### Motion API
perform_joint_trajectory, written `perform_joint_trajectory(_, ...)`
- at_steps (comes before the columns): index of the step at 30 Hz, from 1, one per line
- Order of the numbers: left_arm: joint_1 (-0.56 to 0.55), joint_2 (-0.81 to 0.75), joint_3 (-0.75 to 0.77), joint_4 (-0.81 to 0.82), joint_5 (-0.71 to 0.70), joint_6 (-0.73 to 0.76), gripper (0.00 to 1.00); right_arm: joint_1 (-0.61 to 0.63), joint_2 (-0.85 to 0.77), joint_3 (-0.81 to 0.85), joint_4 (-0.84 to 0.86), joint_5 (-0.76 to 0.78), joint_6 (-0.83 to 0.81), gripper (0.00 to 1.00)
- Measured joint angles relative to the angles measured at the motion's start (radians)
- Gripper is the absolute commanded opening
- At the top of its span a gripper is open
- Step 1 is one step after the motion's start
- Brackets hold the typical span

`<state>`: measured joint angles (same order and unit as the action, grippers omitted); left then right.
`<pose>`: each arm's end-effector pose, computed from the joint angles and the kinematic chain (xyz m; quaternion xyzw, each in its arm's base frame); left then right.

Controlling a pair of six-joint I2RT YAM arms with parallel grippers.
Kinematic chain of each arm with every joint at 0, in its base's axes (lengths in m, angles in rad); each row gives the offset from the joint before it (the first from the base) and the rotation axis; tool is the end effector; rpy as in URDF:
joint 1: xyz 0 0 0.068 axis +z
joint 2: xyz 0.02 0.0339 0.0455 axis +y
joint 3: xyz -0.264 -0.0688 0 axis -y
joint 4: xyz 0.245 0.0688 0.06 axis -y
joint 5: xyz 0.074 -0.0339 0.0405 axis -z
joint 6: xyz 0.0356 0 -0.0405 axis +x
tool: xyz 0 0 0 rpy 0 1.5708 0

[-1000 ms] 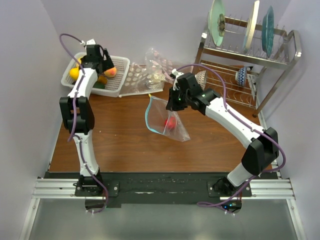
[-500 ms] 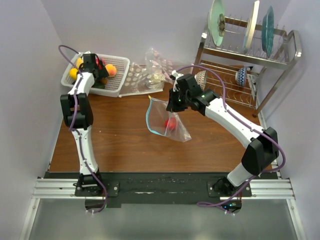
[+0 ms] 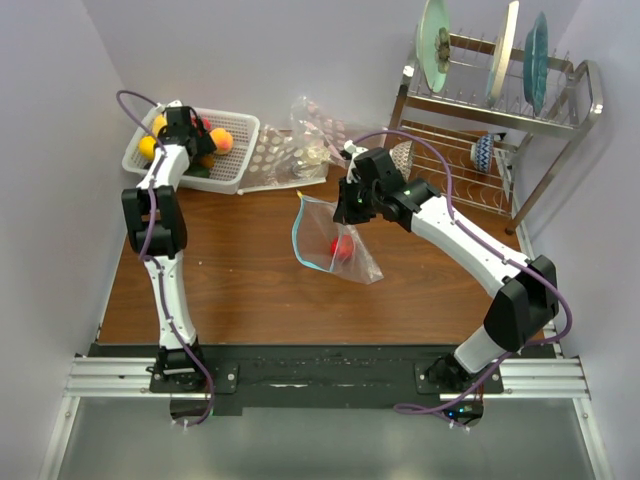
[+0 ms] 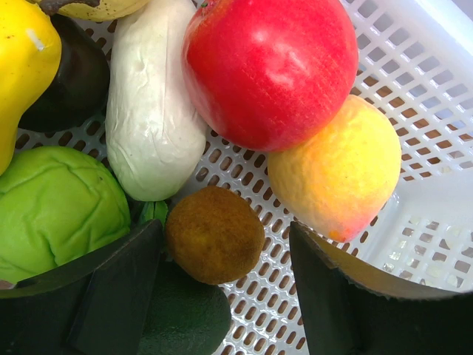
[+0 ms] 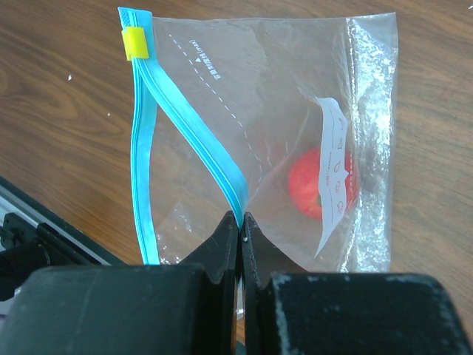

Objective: Place the food in the zip-top bag and seal the zipper
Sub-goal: Pick up the fake fruit from the bin.

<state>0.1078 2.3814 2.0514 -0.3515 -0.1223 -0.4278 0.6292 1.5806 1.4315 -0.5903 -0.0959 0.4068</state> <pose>0.5438 0.0632 0.2039 -0.2638 0.8620 -0.0139 0.4326 0.2847 0.2115 0.3267 -0.1206 0.9060 0.2378 0.3287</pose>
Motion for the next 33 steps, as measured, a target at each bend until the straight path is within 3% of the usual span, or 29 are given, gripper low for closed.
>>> perform_joint_trajectory(11,0.001,0.0,0.0,-0.001,0.0,0.001,0.69,0.0,0.0,0.0,0.0,-0.001,0.0,0.0)
perform_joint_trajectory(26,-0.031,0.0,-0.021,0.027,-0.064,0.038,0.42,0.0,-0.032,0.0,-0.001,0.001,0.0,0.0)
perform_joint_trajectory(33,-0.032,-0.012,-0.021,0.028,-0.03,0.045,0.41,0.0,-0.032,0.0,-0.001,0.001,0.0,0.0)
